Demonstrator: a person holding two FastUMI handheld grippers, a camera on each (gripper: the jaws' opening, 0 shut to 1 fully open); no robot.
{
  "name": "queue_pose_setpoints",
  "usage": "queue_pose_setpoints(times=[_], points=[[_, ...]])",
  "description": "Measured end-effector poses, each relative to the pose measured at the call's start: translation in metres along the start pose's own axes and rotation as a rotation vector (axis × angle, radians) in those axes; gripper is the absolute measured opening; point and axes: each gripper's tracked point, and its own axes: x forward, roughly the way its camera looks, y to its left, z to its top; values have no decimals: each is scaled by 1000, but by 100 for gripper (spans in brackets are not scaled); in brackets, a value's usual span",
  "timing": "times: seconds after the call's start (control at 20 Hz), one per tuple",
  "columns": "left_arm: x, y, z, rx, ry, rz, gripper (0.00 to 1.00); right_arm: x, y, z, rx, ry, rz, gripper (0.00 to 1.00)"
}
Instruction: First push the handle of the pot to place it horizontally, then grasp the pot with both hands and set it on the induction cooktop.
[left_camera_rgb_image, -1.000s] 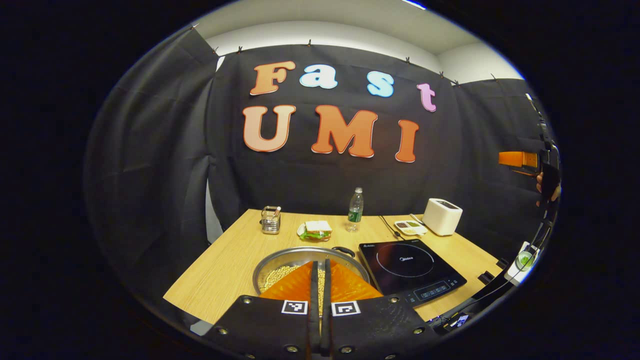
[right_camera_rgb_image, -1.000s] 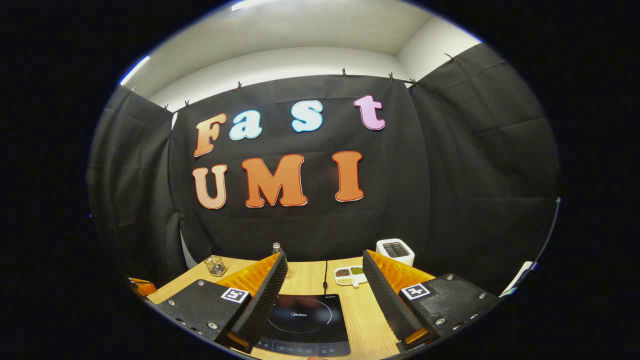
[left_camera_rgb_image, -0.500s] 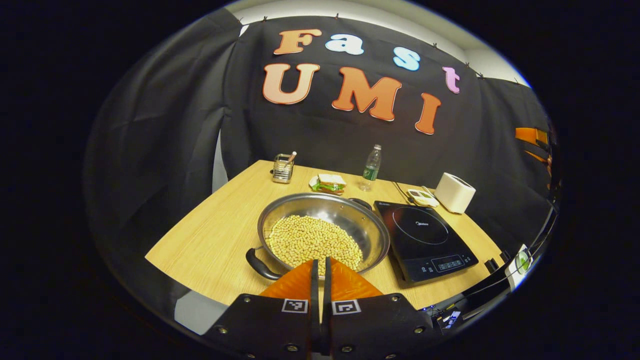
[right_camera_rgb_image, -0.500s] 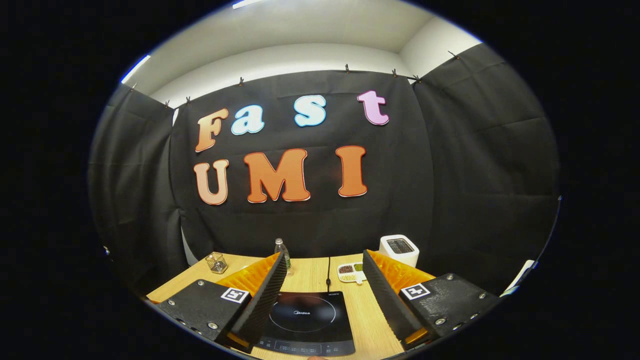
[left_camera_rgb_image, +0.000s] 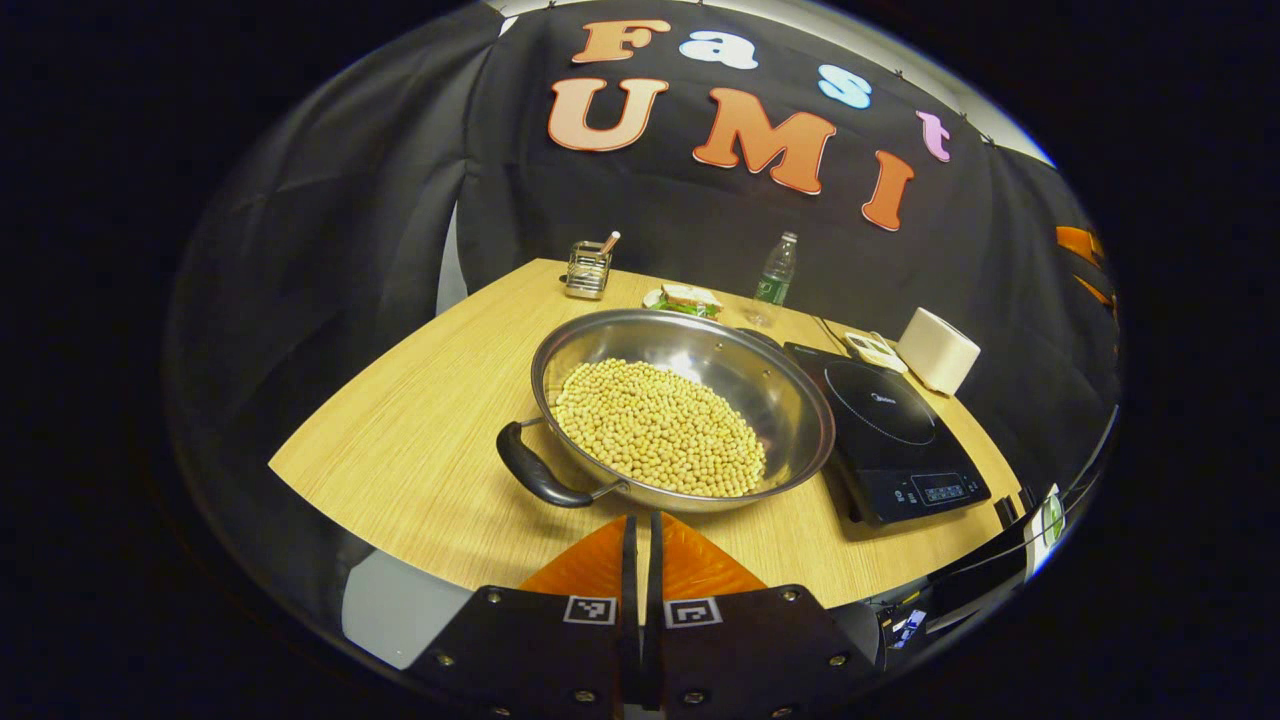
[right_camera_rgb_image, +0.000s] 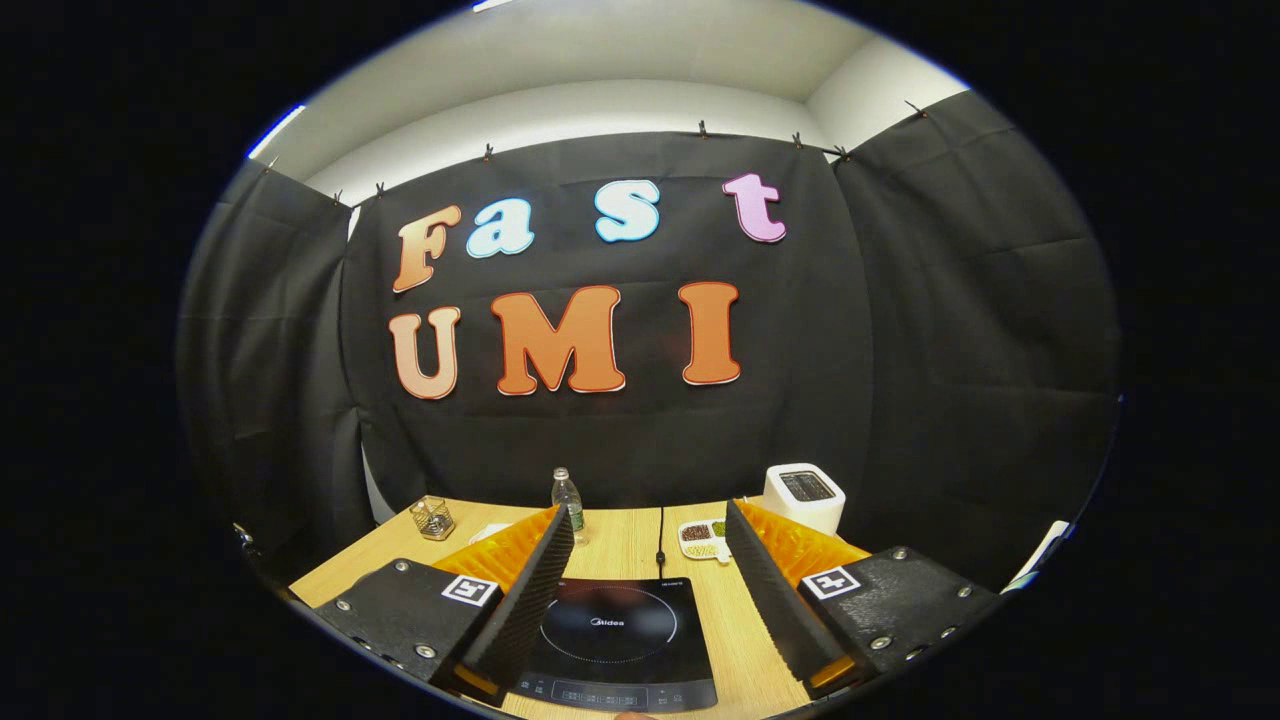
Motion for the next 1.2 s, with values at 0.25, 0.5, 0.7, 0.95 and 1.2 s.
queue_pose_setpoints(times=[0.25,0.5,0.7,0.95,1.2], points=[[18,23,-8,-19,37,35,2,10,9,-7,-11,8,3,95],[28,41,-3,-41,36,59,2,24,16,-18,5,24,11,95],[33,50,2,-19,36,81,3,35,16,-27,22,45,3,95],[41,65,11,12,35,104,3,47,20,-34,15,55,-2,95],[47,80,18,10,33,108,3,55,25,-37,-1,60,-3,95]])
